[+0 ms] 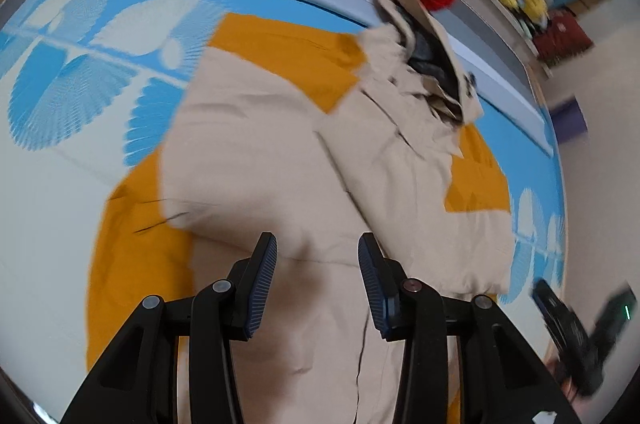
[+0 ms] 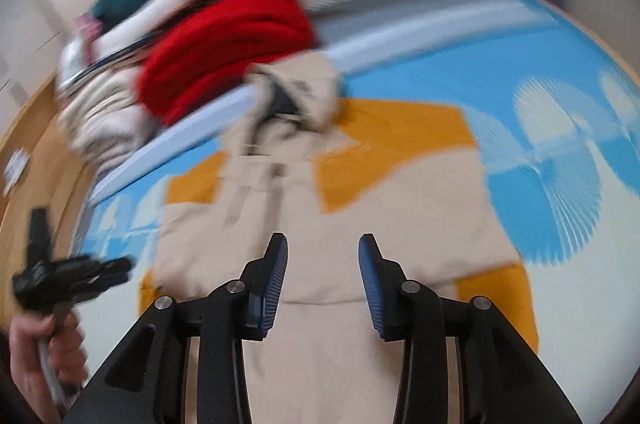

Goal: Fold large clothes

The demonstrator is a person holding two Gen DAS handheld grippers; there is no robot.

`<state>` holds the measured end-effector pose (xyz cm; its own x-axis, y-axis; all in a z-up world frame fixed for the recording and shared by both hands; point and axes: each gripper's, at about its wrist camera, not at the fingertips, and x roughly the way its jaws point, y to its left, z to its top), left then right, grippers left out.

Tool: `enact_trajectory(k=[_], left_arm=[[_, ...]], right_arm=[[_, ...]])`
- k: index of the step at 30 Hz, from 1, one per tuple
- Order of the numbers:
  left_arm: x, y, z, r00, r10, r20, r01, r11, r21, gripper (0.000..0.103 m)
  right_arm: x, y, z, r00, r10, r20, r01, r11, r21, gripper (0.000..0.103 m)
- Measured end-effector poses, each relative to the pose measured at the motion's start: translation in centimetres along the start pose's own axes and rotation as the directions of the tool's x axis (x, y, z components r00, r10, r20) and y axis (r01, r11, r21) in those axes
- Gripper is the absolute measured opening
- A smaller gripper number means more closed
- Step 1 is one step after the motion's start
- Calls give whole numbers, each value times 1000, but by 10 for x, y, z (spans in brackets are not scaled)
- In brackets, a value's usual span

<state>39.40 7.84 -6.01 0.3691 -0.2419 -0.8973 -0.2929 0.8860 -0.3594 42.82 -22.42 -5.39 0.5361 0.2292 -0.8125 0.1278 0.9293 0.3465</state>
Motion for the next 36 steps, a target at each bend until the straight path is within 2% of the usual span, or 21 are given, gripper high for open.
enact_trajectory(k=[2,5,7,8,11,13,15,16,17,19,20,22,25,27,29,32,34,36], left_arm=[[11,-17,-8,1000,7,14,-7,999,52,39],[37,-51,-23,1000,3,25,-7,987,160,44],[58,-66,-24,999,24,26,-28,981,194,52],[76,-74,-21,998,63,32,-68,977,204,53],[116,-96,-15,978,198,71,-210,950,231,61],[135,-109,-13,963,253,90,-268,924,272,64],[152,-114,-12,955,287,82,-298,910,289,67],[155,-112,-11,953,294,79,-304,908,290,68],[158,-109,-9,949,306,81,-316,903,290,69],[149,-92,-2,927,358,114,-376,887,266,66],[142,-85,1,924,359,127,-381,891,249,66],[116,-63,6,930,334,155,-361,910,204,67],[74,-34,1,954,263,141,-287,938,192,68],[47,-16,-11,978,191,89,-204,962,183,68],[28,-9,-22,985,161,61,-169,972,165,68],[-4,11,-27,985,152,78,-156,986,60,62],[-16,34,-27,993,90,78,-88,996,-28,62],[-14,53,-32,997,31,73,-24,996,-91,62]], right_arm=[[28,-33,4,997,-1,-82,13,989,147,39],[65,-78,0,978,31,-207,39,945,325,39],[86,-108,-8,962,86,-259,49,880,472,39],[91,-120,-12,961,96,-259,59,845,532,39],[103,-132,-14,958,101,-270,74,820,568,39],[108,-135,-17,952,123,-281,66,813,579,37],[110,-135,-16,950,144,-277,43,818,573,15],[110,-136,-16,951,145,-274,40,819,572,14],[109,-136,-15,952,148,-268,33,821,571,8],[107,-135,-16,956,143,-255,28,823,568,4],[104,-136,-16,957,139,-253,30,823,568,4],[103,-133,-17,959,131,-250,37,819,572,3],[104,-128,-20,950,184,-251,0,806,592,3],[103,-121,-21,950,180,-256,0,818,575,3],[102,-118,-24,950,166,-266,15,825,566,3],[99,-120,-26,954,119,-274,55,833,551,3],[98,-122,-27,955,126,-270,49,828,559,4],[95,-122,-30,951,130,-279,54,822,567,9]])
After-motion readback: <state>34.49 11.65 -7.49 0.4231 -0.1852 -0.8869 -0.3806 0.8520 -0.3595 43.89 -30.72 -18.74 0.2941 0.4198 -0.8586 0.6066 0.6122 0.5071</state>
